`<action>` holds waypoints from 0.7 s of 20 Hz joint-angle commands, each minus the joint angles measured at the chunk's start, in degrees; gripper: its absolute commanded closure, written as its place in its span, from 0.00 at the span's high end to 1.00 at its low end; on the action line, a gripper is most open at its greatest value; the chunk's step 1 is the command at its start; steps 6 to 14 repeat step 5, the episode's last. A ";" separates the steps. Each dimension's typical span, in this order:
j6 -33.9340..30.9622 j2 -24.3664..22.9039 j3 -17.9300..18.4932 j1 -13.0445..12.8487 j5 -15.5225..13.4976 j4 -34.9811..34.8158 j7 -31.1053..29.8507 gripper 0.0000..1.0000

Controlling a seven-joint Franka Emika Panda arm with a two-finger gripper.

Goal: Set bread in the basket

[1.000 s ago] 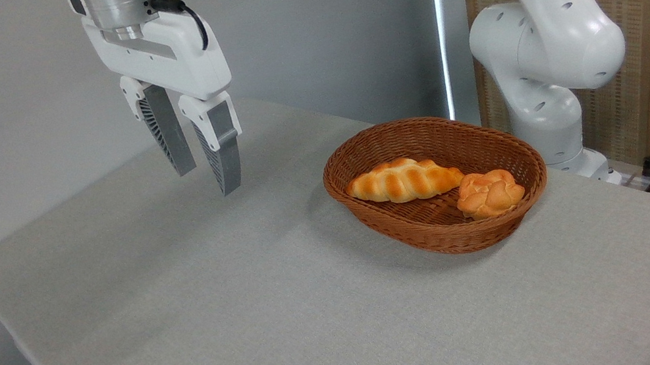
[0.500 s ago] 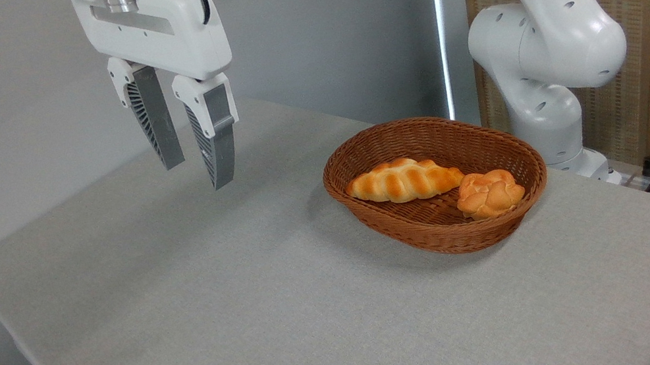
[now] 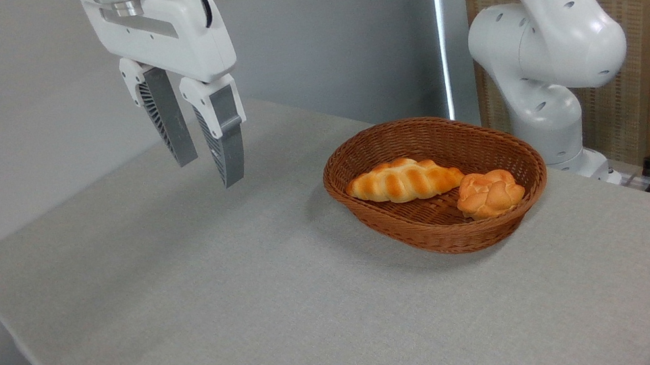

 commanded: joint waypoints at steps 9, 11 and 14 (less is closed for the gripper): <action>-1.62 -0.07 0.78 0.22 -0.36 0.79 1.52 1.00; -1.62 -0.07 0.78 0.22 -0.36 0.79 1.52 1.00; -1.62 -0.07 0.78 0.22 -0.36 0.79 1.52 1.00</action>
